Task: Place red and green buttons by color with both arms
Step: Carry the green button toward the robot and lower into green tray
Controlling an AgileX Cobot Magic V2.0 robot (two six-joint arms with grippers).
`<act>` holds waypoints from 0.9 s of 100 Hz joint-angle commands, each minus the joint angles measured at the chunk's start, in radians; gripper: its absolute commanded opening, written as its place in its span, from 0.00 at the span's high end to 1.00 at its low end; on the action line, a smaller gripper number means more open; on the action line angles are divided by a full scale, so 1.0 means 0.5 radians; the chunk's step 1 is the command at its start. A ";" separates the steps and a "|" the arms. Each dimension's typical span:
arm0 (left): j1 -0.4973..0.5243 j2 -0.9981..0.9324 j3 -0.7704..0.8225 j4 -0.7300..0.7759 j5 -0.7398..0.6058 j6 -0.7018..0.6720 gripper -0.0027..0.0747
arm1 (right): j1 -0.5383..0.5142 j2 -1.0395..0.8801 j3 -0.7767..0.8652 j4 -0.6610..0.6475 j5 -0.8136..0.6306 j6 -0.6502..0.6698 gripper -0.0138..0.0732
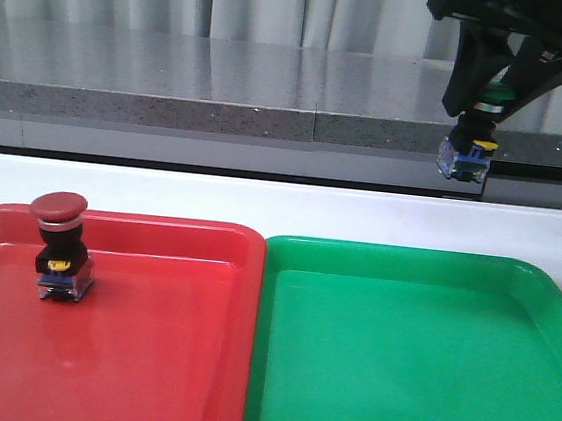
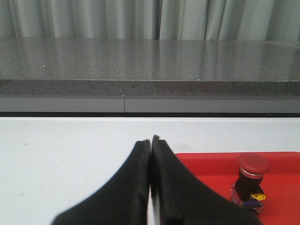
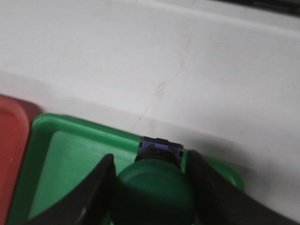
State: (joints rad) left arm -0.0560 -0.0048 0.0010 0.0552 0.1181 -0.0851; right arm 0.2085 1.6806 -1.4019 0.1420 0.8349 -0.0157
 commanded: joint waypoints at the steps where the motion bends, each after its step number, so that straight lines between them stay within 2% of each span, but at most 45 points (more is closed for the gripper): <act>1: 0.005 -0.062 0.087 -0.001 -0.166 -0.015 0.99 | 0.052 -0.188 0.082 0.008 -0.127 0.031 0.59; 41: 0.005 -0.062 0.087 -0.001 -0.166 -0.015 0.99 | 0.196 -0.305 0.657 0.011 -0.513 0.193 0.59; 60: 0.005 -0.062 0.087 -0.001 -0.166 -0.015 0.99 | 0.199 -0.290 0.754 0.015 -0.685 0.248 0.59; 90: 0.005 -0.062 0.087 -0.001 -0.166 -0.015 0.99 | 0.201 -0.098 0.756 0.038 -0.712 0.248 0.59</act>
State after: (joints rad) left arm -0.0560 -0.0048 0.0010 0.0552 0.1181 -0.0851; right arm 0.3072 1.6462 -1.0019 0.1481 0.5270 0.1071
